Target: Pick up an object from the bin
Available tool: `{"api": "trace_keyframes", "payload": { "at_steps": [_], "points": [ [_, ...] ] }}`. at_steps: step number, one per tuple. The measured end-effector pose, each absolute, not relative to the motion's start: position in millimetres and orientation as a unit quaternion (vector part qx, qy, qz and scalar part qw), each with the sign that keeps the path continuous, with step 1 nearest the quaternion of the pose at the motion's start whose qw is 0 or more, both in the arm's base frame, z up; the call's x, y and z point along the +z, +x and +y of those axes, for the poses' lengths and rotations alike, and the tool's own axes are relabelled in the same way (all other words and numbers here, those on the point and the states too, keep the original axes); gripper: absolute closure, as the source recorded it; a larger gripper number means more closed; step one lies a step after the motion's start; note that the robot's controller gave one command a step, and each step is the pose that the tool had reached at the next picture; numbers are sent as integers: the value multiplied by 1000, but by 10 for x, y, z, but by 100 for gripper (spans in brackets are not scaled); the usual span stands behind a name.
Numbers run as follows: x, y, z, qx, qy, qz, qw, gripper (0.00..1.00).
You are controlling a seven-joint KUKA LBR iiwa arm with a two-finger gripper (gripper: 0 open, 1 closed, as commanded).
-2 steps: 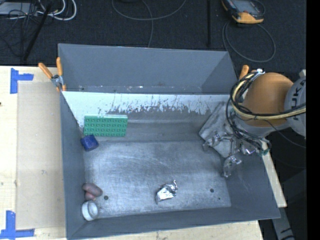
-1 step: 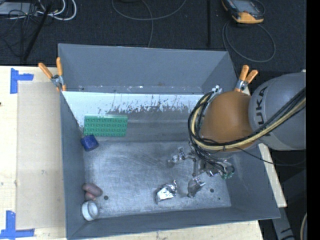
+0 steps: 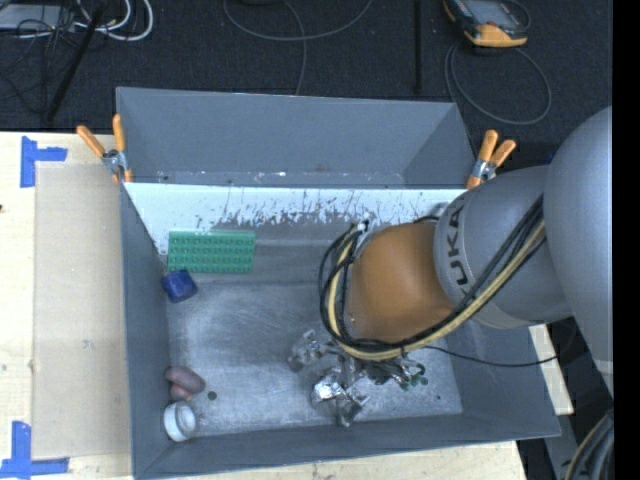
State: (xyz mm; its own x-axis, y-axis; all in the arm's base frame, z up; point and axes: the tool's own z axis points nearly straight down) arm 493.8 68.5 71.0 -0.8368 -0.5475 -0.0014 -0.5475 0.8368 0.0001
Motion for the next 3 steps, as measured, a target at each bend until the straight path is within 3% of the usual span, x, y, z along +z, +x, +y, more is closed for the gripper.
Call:
{"api": "trace_keyframes", "payload": {
  "at_steps": [1, 2, 3],
  "points": [
    [716, 5016, 447, 1, -462, 887, 3, 0],
    [732, 5023, 440, 0, -462, 887, 2, 100],
    [1871, 5038, 451, -1, -461, 887, 3, 100]
  ]
}}
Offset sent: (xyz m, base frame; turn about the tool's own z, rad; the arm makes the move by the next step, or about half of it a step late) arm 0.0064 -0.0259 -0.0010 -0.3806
